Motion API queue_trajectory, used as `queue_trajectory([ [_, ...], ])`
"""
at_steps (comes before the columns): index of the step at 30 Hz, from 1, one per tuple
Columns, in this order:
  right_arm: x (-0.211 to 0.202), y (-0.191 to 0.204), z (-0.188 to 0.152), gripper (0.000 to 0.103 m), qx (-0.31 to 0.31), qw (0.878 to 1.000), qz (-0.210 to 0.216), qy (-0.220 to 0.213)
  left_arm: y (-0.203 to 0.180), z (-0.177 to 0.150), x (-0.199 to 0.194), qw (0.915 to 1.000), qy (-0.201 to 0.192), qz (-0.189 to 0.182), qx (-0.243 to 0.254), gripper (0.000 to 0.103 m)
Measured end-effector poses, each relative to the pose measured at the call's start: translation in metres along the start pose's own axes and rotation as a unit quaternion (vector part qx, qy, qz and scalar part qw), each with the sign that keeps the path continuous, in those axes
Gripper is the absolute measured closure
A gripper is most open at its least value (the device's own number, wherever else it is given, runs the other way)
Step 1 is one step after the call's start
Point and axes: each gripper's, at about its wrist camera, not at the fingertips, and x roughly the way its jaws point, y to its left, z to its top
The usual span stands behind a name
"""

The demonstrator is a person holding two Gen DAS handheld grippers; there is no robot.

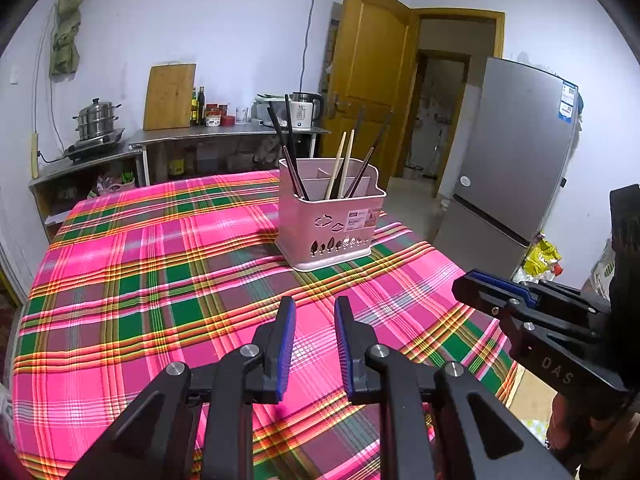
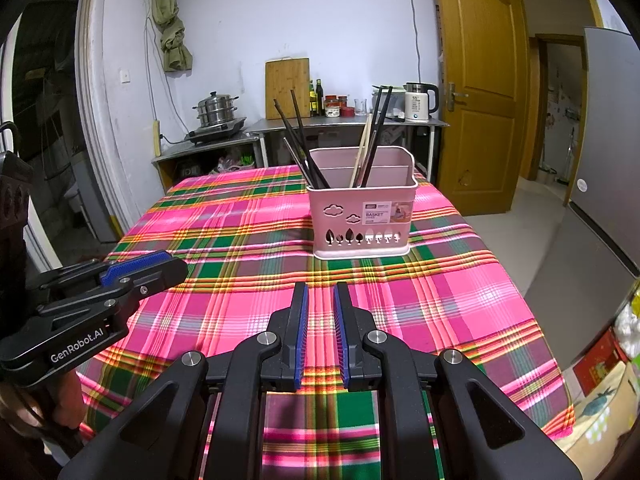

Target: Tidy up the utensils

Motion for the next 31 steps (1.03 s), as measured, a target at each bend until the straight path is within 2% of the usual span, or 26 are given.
queue_trajectory([
  [31,0.0022,-0.0007,0.0002,0.090,-0.002,1.000,-0.002,0.005,-0.0041,-0.0022,0.0020,0.9999,0.005,0.006,0.010,0.084],
])
